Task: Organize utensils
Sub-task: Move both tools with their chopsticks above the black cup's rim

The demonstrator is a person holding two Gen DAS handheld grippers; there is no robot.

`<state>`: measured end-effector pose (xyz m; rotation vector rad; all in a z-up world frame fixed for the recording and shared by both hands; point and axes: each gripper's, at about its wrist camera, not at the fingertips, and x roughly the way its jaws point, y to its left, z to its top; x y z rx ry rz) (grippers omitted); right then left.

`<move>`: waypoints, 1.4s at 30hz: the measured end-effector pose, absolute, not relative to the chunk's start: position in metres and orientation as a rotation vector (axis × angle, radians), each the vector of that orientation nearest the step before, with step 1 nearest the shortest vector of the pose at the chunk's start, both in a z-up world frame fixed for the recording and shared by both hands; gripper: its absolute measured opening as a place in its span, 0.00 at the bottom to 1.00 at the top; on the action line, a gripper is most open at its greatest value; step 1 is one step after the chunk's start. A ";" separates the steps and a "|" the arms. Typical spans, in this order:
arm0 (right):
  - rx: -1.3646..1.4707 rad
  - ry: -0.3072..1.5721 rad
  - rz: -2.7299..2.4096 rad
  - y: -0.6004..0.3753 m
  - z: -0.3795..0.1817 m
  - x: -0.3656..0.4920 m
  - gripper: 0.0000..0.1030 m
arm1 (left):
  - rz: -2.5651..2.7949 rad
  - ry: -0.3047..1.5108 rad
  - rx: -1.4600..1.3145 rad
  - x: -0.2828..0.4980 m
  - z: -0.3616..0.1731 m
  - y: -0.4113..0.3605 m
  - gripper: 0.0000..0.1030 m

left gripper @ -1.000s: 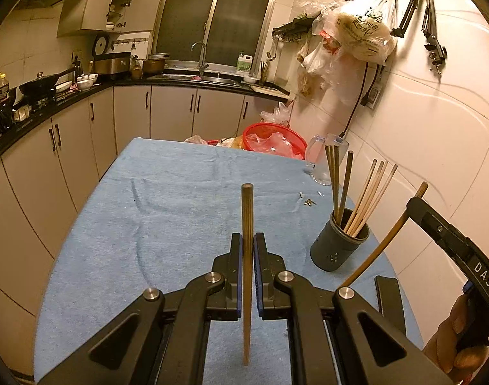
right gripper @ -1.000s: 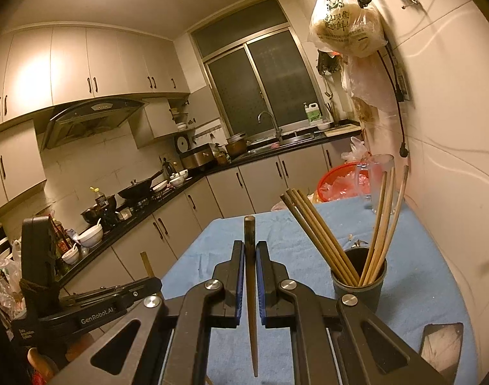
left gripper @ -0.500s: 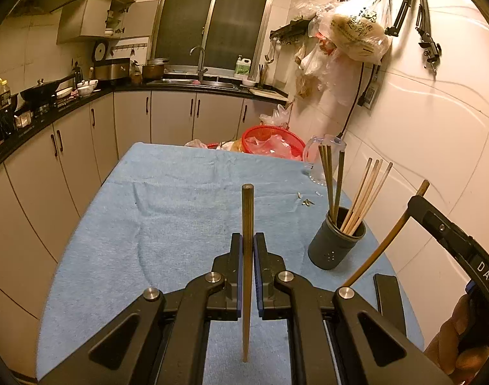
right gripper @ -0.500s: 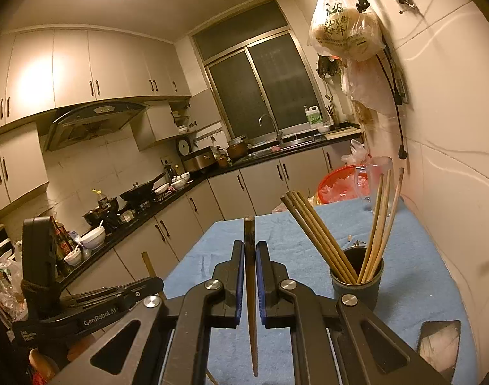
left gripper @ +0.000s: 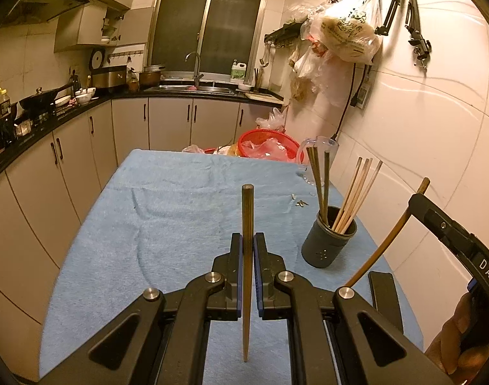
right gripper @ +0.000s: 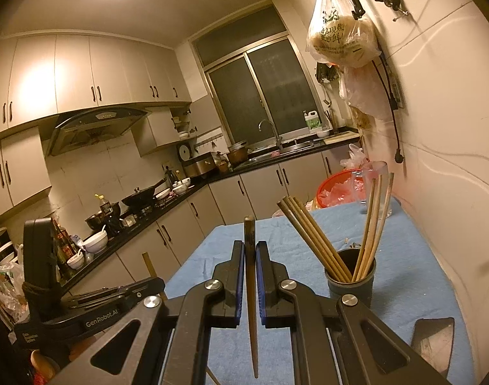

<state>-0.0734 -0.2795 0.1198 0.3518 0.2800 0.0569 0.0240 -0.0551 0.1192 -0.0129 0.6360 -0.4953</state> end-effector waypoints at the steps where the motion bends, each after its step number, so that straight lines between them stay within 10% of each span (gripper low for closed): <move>1: 0.352 0.277 0.056 -0.280 0.120 -0.075 0.07 | -0.496 0.633 -0.011 0.022 0.120 -0.056 0.07; 42: 0.395 0.164 -0.098 -0.346 0.172 -0.111 0.07 | -0.601 0.577 0.028 0.027 0.176 -0.098 0.07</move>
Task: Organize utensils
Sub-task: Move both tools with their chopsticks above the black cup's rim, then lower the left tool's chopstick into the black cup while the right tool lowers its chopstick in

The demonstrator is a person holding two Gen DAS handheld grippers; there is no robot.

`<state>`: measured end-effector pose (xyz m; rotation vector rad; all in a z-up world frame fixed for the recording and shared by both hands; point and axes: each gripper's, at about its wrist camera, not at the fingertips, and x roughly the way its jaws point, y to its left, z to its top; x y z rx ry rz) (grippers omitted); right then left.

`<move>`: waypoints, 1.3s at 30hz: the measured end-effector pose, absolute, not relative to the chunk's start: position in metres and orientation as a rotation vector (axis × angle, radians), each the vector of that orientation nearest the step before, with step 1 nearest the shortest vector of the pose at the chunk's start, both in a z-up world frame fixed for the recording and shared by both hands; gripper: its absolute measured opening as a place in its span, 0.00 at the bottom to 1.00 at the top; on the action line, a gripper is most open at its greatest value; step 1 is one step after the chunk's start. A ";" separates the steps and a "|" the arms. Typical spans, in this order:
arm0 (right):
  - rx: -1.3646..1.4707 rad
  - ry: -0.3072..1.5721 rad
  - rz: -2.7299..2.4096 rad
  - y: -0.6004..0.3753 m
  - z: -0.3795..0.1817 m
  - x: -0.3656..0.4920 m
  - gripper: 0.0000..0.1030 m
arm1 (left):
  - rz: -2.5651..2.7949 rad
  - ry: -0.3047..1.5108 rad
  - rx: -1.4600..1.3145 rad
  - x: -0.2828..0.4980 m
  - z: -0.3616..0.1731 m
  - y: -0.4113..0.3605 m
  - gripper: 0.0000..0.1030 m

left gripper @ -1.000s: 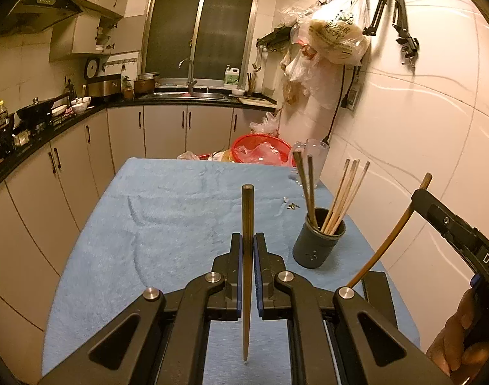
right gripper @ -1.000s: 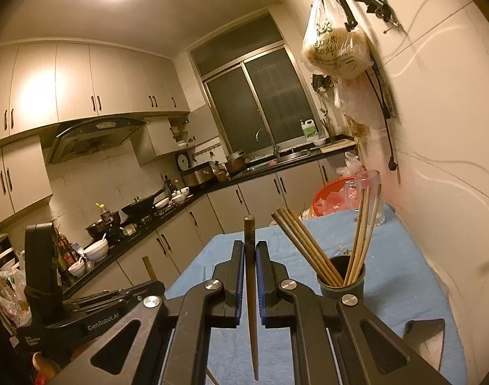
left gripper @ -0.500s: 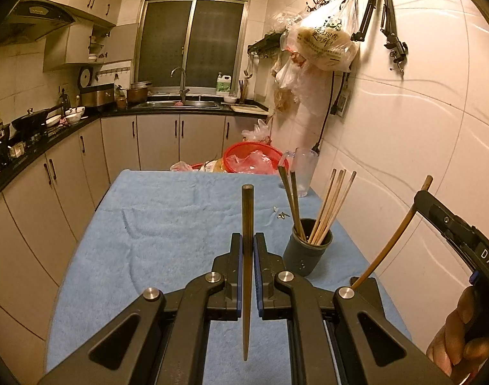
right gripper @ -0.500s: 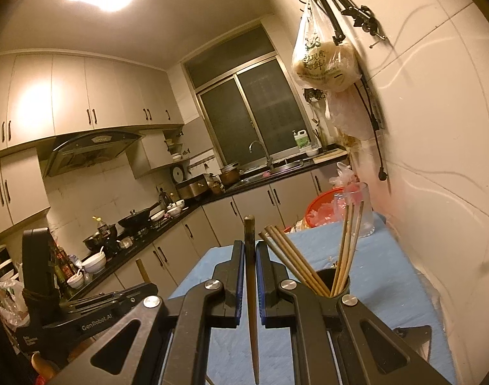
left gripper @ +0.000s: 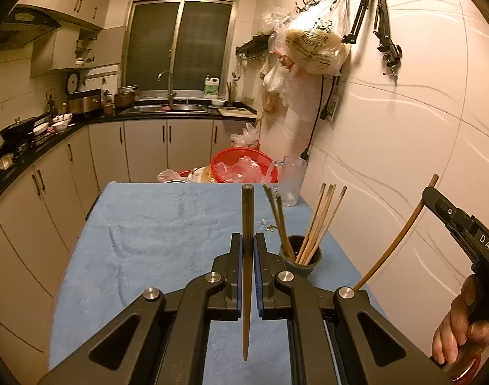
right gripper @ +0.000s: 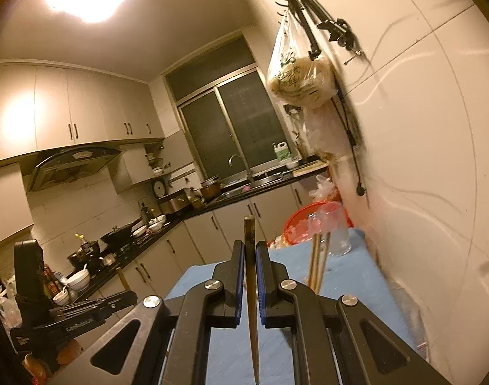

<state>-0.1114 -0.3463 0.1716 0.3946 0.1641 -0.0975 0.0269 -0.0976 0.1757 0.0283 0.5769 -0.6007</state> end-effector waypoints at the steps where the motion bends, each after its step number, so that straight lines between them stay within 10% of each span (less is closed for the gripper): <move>1: 0.396 0.164 -0.101 -0.349 0.173 -0.110 0.07 | -0.605 0.579 0.029 0.029 0.177 -0.100 0.07; 39: 0.393 0.225 -0.182 -0.426 0.180 0.004 0.07 | -0.713 0.595 -0.012 0.116 0.198 -0.237 0.07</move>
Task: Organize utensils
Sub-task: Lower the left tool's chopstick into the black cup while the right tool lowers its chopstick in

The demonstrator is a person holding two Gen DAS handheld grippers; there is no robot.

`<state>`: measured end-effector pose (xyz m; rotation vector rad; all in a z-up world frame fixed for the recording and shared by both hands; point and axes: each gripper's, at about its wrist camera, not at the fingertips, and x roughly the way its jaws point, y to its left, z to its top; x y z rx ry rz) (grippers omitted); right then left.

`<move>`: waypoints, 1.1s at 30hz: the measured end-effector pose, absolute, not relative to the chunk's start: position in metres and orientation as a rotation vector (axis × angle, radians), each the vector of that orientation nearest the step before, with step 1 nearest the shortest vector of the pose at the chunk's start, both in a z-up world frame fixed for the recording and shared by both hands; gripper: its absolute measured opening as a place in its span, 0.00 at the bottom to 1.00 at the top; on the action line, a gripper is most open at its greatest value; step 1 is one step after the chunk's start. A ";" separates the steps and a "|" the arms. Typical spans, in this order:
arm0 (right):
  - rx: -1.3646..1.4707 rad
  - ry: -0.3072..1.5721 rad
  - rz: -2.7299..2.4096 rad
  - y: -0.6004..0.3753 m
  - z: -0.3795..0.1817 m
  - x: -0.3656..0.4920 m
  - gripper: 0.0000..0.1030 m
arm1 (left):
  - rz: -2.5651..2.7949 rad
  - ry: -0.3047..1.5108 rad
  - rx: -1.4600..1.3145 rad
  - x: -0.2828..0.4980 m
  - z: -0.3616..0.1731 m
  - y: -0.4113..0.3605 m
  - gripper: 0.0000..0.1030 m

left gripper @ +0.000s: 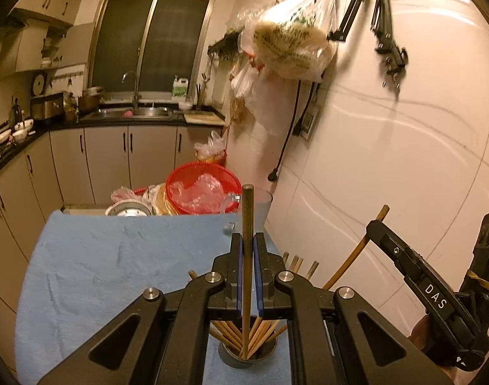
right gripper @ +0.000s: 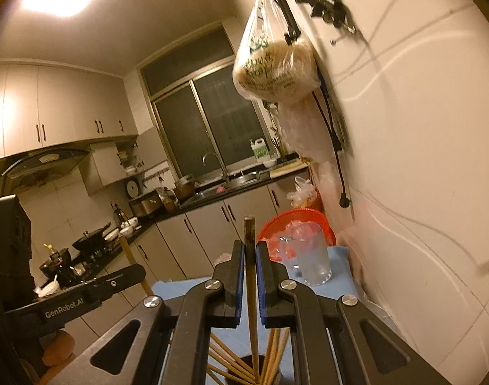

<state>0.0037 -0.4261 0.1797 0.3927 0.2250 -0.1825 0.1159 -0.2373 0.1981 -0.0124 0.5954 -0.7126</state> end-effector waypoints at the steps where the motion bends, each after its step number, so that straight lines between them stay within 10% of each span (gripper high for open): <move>1: 0.394 0.235 -0.184 -0.427 0.175 0.006 0.07 | -0.710 0.602 -0.013 0.118 0.194 -0.239 0.07; 33: 0.457 0.374 -0.171 -0.435 0.109 0.035 0.07 | -0.675 0.658 0.010 0.131 0.157 -0.247 0.07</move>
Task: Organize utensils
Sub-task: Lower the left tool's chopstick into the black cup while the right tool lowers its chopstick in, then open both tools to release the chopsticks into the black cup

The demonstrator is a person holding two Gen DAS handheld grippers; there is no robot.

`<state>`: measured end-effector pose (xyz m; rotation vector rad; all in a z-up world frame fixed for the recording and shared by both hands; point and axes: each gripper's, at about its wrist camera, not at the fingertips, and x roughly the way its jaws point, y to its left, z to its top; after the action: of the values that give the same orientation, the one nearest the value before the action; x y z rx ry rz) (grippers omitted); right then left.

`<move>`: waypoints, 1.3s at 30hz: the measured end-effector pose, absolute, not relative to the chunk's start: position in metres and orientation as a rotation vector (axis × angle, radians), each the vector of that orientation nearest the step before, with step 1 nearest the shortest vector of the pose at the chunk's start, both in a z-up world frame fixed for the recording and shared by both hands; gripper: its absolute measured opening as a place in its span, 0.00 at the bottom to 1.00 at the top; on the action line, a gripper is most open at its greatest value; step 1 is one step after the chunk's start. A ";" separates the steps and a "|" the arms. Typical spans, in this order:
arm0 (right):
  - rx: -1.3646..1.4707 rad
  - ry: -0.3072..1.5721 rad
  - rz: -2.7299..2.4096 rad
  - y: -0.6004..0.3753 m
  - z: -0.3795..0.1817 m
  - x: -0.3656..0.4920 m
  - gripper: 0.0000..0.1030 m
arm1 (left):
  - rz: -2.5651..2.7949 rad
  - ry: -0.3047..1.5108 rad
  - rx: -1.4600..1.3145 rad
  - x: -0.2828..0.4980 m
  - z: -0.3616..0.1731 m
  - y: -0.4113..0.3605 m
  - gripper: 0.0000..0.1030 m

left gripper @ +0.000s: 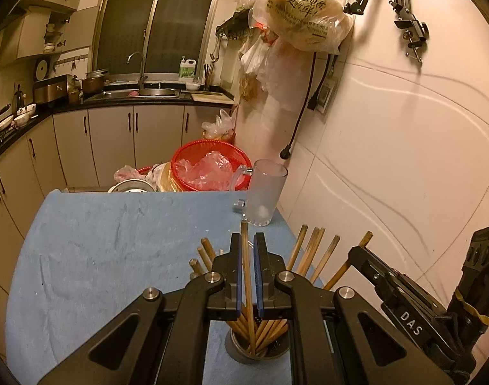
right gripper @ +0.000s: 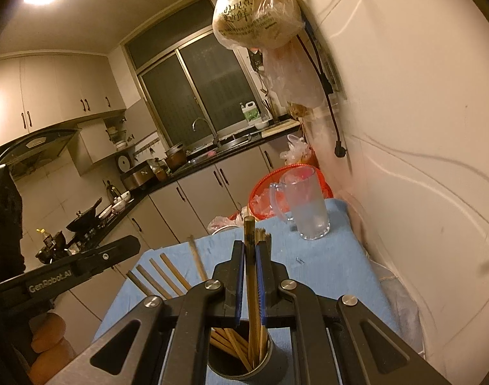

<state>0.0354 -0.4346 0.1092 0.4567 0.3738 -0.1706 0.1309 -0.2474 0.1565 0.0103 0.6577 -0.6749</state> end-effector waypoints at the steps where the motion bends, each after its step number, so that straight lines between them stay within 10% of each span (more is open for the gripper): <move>1: 0.459 0.381 -0.170 -0.434 0.106 0.037 0.07 | -0.671 0.659 0.016 0.130 0.154 -0.246 0.07; 39: 0.466 0.505 -0.194 -0.420 0.071 0.033 0.13 | -0.547 0.714 0.110 0.131 0.107 -0.233 0.07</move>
<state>0.0332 -0.4203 0.0715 0.4657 0.5046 -0.1940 0.1314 -0.2332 0.1068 0.1098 0.7138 -0.5474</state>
